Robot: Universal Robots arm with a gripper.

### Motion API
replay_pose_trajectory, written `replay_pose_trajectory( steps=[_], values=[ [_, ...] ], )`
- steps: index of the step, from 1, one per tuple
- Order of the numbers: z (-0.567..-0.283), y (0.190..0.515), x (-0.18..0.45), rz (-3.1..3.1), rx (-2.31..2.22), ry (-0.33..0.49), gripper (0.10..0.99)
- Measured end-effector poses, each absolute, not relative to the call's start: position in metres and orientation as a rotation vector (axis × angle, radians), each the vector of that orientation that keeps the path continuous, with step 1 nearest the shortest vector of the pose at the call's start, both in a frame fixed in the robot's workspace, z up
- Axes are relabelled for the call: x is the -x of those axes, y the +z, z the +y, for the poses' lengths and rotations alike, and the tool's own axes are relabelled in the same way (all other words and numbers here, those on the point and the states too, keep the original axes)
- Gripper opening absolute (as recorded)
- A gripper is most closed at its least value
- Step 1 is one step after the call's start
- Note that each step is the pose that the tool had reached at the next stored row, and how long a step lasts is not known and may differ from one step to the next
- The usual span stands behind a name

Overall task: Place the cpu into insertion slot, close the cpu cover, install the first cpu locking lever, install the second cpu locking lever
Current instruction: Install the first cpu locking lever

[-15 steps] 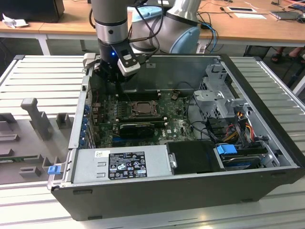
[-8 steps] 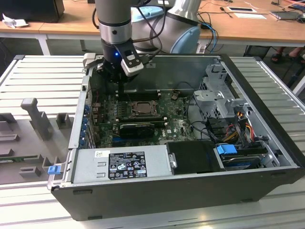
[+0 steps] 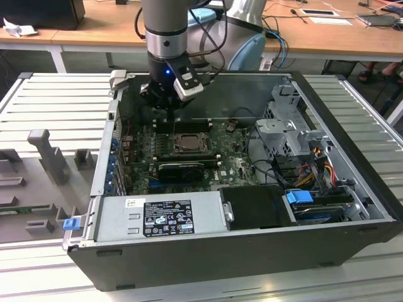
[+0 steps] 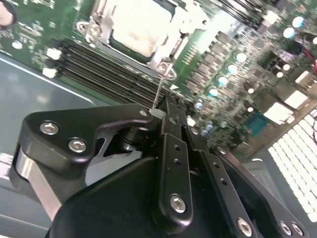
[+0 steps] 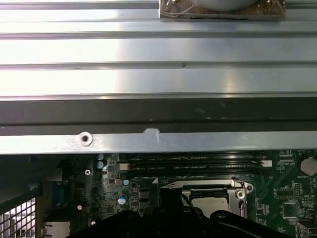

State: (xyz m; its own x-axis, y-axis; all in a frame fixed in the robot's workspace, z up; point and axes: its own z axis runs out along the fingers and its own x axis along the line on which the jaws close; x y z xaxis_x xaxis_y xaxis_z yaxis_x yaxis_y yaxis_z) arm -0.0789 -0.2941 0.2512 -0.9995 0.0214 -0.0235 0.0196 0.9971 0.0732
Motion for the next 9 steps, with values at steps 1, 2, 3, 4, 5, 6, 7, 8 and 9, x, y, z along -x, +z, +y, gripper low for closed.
replay_pose_trajectory(
  steps=[1,2,3,4,5,6,7,8,9],
  values=[
    [-0.294,0.251,0.075,3.115,-0.032,0.114,0.106],
    [-0.294,0.251,0.072,3.115,-0.032,0.114,0.106],
    [-0.294,0.251,0.068,3.115,-0.032,0.114,0.106],
    [-0.294,0.250,0.066,3.115,-0.032,0.114,0.106],
    [-0.294,0.250,0.065,3.115,-0.032,0.114,0.106],
    [-0.294,0.250,0.064,3.115,-0.032,0.114,0.106],
    [-0.294,0.250,0.063,3.115,-0.032,0.114,0.106],
    [-0.294,0.250,0.062,3.115,-0.032,0.114,0.106],
    [-0.294,0.250,0.061,3.115,-0.032,0.114,0.106]
  ],
)
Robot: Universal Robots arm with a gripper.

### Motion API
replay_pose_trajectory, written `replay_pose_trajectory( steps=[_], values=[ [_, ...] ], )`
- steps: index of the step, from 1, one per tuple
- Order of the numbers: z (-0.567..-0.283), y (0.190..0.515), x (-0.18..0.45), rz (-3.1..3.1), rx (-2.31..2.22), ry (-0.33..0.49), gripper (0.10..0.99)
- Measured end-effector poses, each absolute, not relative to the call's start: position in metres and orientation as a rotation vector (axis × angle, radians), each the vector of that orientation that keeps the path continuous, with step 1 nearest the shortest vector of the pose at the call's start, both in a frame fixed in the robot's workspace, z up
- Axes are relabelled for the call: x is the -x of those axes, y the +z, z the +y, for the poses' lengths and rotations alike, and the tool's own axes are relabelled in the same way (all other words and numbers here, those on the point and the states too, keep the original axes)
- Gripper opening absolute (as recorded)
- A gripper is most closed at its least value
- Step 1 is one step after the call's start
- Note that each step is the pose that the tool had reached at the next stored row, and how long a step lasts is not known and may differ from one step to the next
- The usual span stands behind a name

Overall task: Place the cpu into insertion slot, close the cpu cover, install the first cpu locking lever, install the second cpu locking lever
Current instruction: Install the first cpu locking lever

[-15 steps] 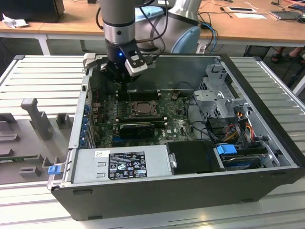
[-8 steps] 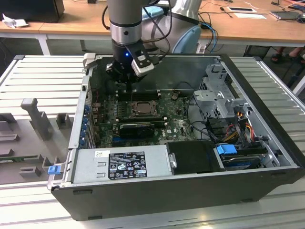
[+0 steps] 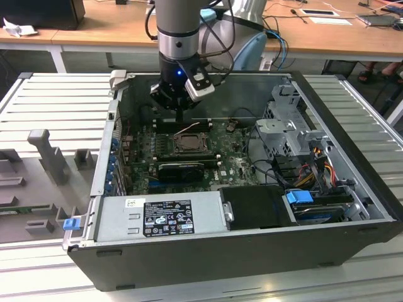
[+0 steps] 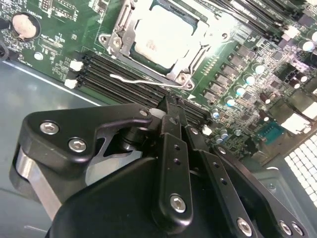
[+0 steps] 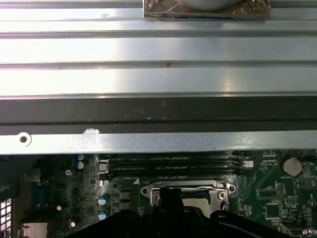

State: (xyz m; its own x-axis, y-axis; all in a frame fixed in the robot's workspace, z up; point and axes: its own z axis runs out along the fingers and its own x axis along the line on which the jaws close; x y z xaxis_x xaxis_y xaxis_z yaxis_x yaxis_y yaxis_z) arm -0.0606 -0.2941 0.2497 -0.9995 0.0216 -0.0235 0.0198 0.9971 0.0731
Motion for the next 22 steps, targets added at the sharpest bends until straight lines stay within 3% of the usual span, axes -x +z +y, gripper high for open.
replay_pose_trajectory(
  steps=[22],
  values=[
    [-0.294,0.232,0.046,3.112,-0.019,0.182,0.106]
  ],
)
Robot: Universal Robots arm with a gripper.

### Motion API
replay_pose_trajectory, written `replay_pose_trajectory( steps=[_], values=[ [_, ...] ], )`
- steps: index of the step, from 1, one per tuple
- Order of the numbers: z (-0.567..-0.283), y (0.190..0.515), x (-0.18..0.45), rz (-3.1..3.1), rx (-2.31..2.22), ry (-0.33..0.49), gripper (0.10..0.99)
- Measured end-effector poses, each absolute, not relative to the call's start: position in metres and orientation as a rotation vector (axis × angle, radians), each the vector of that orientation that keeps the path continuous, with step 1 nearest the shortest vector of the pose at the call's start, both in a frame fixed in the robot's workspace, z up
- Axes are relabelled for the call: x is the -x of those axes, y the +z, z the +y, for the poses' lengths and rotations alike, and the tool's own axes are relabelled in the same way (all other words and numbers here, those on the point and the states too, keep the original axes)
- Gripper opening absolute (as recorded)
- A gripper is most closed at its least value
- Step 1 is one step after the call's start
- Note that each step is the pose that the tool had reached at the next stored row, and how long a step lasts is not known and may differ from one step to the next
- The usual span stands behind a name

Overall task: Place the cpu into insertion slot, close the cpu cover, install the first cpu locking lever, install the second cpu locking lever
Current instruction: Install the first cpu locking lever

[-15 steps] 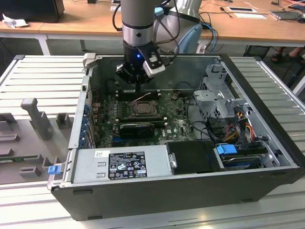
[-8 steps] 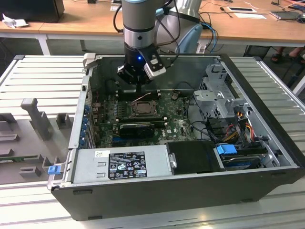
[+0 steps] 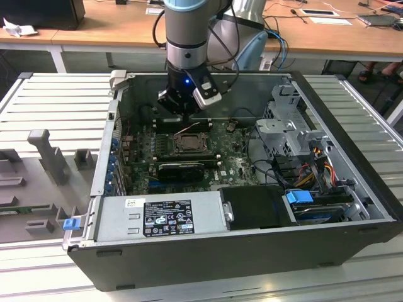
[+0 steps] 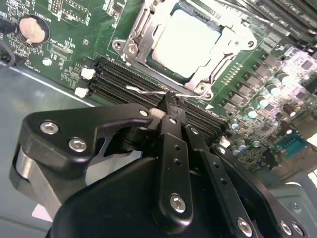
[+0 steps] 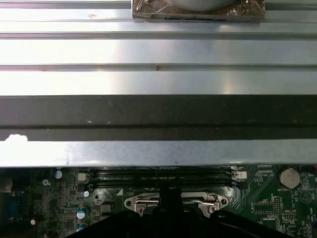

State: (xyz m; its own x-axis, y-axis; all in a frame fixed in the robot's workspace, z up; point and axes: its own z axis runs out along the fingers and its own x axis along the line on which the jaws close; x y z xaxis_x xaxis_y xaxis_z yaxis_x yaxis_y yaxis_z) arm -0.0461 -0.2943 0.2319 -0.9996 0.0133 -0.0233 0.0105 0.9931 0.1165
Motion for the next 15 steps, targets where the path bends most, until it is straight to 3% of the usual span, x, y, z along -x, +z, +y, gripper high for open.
replay_pose_trajectory(
  steps=[15],
  values=[
    [-0.2931,0.2235,0.0357,3.112,0.014,0.209,0.106]
  ],
)
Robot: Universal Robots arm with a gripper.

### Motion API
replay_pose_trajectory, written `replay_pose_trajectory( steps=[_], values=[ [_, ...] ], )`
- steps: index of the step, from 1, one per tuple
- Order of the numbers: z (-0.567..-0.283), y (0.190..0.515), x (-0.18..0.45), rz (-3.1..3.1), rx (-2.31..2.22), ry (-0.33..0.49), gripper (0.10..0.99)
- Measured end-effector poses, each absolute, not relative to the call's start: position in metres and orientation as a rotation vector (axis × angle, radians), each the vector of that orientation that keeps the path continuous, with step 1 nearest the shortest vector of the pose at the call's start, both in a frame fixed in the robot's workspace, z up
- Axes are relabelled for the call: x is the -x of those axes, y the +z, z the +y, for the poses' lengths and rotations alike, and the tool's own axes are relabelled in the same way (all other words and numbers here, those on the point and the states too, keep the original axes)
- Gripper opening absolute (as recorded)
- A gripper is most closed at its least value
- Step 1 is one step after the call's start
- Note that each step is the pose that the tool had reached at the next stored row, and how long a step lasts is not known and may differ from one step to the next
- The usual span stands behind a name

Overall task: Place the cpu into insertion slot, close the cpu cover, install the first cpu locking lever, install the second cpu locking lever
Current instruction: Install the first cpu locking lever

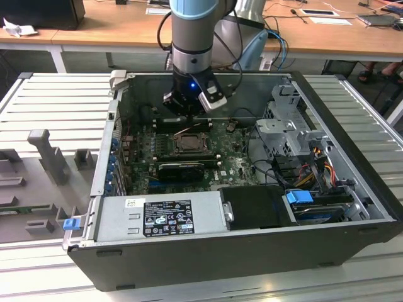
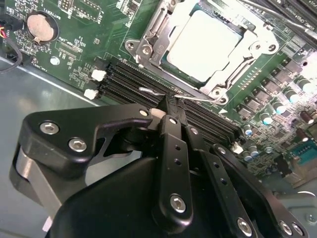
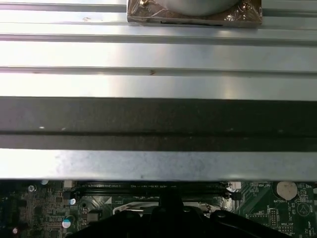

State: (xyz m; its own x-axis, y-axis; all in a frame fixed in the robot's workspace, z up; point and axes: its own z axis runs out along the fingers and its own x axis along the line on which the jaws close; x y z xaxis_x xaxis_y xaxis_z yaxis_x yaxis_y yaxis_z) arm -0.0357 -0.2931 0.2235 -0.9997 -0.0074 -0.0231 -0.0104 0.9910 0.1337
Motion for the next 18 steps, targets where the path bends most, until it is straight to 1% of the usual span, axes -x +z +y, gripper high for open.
replay_pose_trajectory(
  steps=[18],
  values=[
    [-0.292,0.214,0.022,3.113,0.026,0.209,0.106]
  ],
)
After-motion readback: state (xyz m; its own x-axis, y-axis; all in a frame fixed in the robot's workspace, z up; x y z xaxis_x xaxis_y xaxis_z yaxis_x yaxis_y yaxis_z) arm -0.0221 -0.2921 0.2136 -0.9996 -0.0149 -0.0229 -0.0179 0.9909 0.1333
